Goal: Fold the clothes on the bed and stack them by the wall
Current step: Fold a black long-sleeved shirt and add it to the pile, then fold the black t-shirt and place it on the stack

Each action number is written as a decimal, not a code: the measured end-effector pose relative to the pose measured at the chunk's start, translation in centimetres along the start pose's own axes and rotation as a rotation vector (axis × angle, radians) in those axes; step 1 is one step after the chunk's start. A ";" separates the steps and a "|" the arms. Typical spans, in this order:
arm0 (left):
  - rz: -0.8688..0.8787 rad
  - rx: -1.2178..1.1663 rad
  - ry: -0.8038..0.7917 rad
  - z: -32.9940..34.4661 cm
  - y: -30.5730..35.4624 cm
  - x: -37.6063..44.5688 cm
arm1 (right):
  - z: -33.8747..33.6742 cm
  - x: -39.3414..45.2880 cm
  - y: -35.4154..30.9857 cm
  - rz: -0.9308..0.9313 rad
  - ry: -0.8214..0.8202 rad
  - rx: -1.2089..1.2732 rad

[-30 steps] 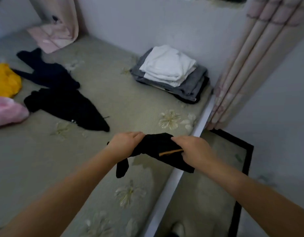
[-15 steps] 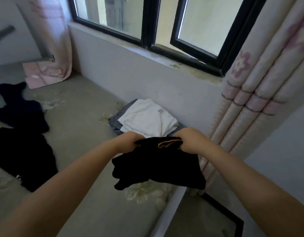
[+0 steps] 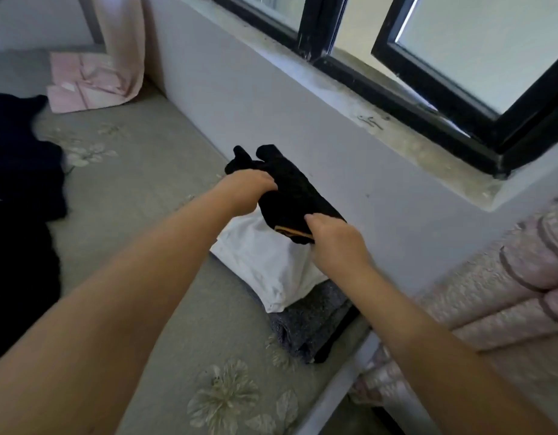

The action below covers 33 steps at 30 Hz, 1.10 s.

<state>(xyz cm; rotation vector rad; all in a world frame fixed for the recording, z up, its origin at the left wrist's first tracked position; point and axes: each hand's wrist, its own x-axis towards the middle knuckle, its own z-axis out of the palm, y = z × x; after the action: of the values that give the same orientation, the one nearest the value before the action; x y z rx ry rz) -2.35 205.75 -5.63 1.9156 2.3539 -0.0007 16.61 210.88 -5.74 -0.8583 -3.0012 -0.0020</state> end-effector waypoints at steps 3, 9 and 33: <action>-0.105 0.162 -0.205 6.6 1.5 -2.5 | 6.3 -0.8 -1.0 0.015 -0.406 0.066; -0.412 0.019 -0.379 13.8 4.3 -11.2 | 12.2 -3.3 -2.0 -0.080 -0.646 0.065; -1.308 -0.153 -0.023 19.2 -15.2 -54.0 | 15.3 -2.2 -47.4 -0.629 -0.273 0.133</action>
<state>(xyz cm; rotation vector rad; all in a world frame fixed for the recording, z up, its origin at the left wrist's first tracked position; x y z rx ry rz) -4.79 148.66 -21.23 0.0717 2.9492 0.0468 -6.93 169.58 -20.91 0.1300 -3.3272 0.3218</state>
